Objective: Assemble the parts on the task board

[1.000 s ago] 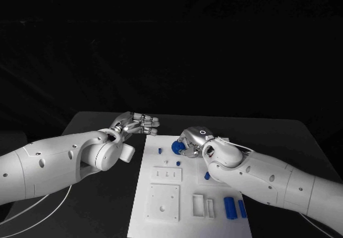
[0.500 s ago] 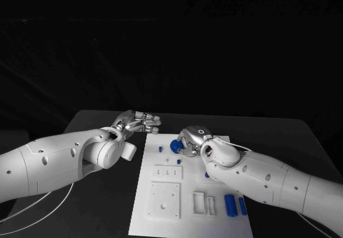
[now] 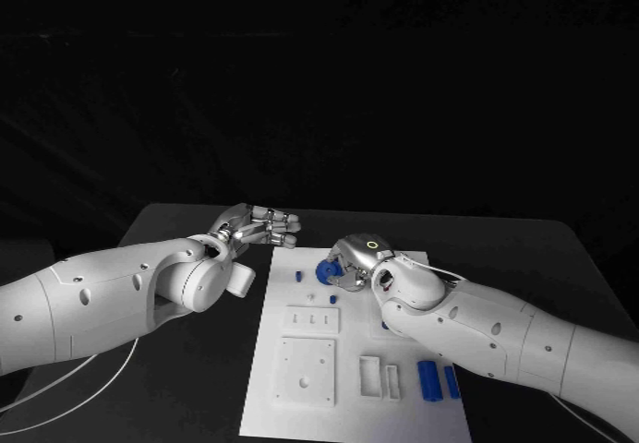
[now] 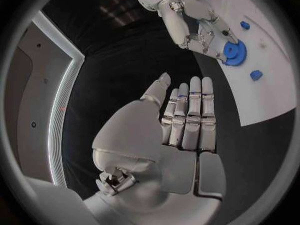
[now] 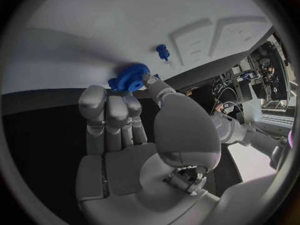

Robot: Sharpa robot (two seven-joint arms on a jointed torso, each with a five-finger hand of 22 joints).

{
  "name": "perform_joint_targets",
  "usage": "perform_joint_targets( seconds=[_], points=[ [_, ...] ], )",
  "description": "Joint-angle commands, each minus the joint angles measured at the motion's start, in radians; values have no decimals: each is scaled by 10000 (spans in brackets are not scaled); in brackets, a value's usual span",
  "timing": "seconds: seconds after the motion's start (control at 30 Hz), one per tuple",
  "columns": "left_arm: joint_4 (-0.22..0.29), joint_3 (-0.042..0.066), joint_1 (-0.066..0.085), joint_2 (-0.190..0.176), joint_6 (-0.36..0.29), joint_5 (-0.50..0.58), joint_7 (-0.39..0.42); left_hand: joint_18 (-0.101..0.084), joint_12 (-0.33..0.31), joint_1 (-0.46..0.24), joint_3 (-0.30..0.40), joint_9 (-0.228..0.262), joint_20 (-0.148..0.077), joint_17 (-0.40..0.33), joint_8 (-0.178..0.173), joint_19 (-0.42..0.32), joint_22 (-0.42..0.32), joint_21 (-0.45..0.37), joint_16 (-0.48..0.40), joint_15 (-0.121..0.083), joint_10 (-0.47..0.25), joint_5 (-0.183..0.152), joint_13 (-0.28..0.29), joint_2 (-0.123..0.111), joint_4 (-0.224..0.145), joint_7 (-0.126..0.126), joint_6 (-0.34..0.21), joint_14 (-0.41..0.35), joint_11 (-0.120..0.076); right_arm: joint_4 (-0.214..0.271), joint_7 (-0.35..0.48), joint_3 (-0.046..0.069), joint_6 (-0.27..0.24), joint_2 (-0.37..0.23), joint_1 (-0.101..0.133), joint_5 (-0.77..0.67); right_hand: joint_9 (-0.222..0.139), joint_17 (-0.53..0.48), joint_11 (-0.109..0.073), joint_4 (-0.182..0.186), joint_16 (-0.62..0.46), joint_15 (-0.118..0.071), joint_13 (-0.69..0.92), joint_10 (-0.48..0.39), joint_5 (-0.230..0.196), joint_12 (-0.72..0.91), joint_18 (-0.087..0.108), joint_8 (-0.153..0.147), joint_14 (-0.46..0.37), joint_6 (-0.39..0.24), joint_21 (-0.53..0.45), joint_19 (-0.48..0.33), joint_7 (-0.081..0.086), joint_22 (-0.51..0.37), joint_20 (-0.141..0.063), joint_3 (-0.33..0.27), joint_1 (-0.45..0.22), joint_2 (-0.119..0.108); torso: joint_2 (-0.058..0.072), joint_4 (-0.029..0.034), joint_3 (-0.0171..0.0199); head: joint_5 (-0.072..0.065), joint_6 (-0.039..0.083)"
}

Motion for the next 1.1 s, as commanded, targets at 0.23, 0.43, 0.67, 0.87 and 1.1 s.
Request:
perform_joint_targets(
  seconds=[0.23, 0.43, 0.67, 0.87, 1.1],
  points=[
    [11, 10, 12, 30, 147, -28, 42, 47, -22, -51, 34, 14, -2, -11, -36, 62, 6, -35, -63, -16, -81, -25, -5, -49, 28, -32, -72, -81, -1, -32, 205, -19, 196, 27, -22, 217, -3, -46, 49, 144, -103, 41, -152, -161, 24, -143, 23, 54, -35, -448, -149, 215, 65, 1002, 33, -551, 119, -41, 2, 2, 7, -2, -3],
    [7, 10, 12, 32, 153, -28, 40, 48, -22, -64, 30, 13, 3, -12, -36, 69, -5, -55, -66, -11, -94, -29, -5, -55, 47, -29, -89, -89, 2, -65, 218, -20, 265, 30, -21, 335, -10, -24, 65, 321, -106, 50, -200, -191, 180, -155, 40, 46, -31, -663, -186, 224, 84, 1003, 44, -849, 110, -7, -3, 0, 10, -10, 5],
    [4, 10, 13, 33, 158, -28, 40, 47, -21, -82, 23, 12, 6, -11, -38, 74, -12, -64, -64, -9, -99, -27, -5, -57, 65, -27, -98, -89, 5, -154, 232, -21, 394, 28, -21, 549, -9, -10, 72, 678, -109, 57, -215, -204, 417, -135, 49, 47, -26, -674, -181, 234, 79, 1009, 54, -1200, -55, 23, -3, -4, 6, -27, 10],
    [-7, 10, 13, 28, 169, -28, 29, 46, -23, -93, 21, 13, 8, -11, -35, 78, -17, -69, -64, -9, -102, -27, -6, -50, 79, -29, -94, -90, 5, -180, 251, -21, 423, -22, -20, 721, -4, 10, 66, 945, -93, 53, -212, -197, 661, -117, 52, 54, -20, -578, -174, 238, 65, 1011, 51, -1294, -206, 76, -8, 3, 9, -31, 11],
    [-16, 10, 12, 24, 189, -28, -48, 50, -22, -80, 52, 12, 5, -10, -36, 92, -36, -93, -65, -11, -112, 38, -5, -21, 105, -28, -105, -96, 5, -19, 286, -21, 336, -154, -21, 1019, -3, 51, 43, 1106, -46, 34, -160, -171, 1010, -58, 46, 53, -14, -436, -116, 251, 46, 1021, 33, -757, -516, 115, -8, -9, 11, -36, 8]
  ],
)
